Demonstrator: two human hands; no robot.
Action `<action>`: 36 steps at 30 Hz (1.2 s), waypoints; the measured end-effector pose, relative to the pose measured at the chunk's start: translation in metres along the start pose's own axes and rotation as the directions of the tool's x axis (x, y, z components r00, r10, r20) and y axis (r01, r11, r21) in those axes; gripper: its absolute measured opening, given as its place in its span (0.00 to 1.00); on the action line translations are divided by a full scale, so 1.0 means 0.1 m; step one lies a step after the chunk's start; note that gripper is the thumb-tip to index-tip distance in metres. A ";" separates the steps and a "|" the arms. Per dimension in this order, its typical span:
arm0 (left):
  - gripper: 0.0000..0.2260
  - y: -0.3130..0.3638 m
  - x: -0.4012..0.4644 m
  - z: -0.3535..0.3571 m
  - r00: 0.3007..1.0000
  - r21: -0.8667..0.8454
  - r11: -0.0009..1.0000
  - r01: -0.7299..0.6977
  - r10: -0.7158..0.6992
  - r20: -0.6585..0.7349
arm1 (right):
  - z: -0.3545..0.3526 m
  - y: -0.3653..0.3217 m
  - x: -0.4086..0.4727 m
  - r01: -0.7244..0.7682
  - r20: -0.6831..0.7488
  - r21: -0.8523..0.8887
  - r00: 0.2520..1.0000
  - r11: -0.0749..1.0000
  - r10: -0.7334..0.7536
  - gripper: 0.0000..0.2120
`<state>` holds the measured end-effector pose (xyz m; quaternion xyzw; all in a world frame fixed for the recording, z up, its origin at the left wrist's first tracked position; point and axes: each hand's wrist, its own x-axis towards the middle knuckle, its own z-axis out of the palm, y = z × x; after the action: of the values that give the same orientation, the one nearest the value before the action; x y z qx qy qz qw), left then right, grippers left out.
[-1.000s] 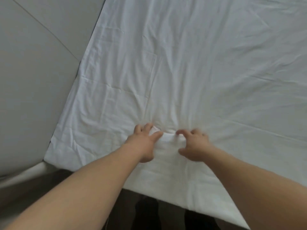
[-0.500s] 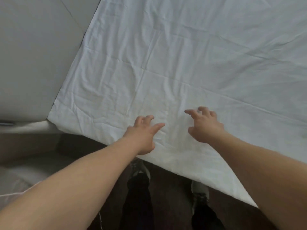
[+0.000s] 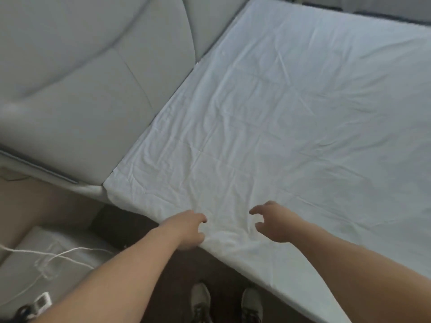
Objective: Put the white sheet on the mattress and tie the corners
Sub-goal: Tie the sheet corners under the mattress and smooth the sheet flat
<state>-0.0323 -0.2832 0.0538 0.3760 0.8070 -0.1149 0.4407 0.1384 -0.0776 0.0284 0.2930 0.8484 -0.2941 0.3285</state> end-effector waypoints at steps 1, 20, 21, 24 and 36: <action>0.26 0.08 -0.19 -0.15 0.999 0.019 1.000 0.011 -0.010 -0.049 | -0.21 -0.01 -0.17 0.008 -0.045 -0.012 0.999 1.000 -0.009 0.23; 0.35 1.33 -2.10 -1.24 0.849 0.134 0.970 -0.203 0.243 -0.470 | -0.97 0.31 -3.24 -0.183 -0.560 0.003 0.814 0.983 0.153 0.29; 0.35 1.42 -2.15 -1.24 0.844 0.158 0.967 -0.200 0.252 -0.473 | -0.98 0.37 -3.34 -0.184 -0.571 0.021 0.804 0.983 0.163 0.29; 0.35 1.77 -2.30 -1.21 0.839 0.199 0.961 -0.192 0.266 -0.475 | -0.98 0.65 -3.65 -0.184 -0.611 0.079 0.768 0.980 0.193 0.29; 0.33 4.39 -2.56 -0.36 0.815 0.332 0.909 -0.252 0.384 -0.433 | -0.33 3.23 -4.87 -0.234 -0.627 0.269 0.694 0.934 0.354 0.25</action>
<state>0.3401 -0.0909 0.3427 0.5775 0.7946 -0.0444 0.1819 0.6473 0.0088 0.3053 0.5372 0.8229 -0.1840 0.0210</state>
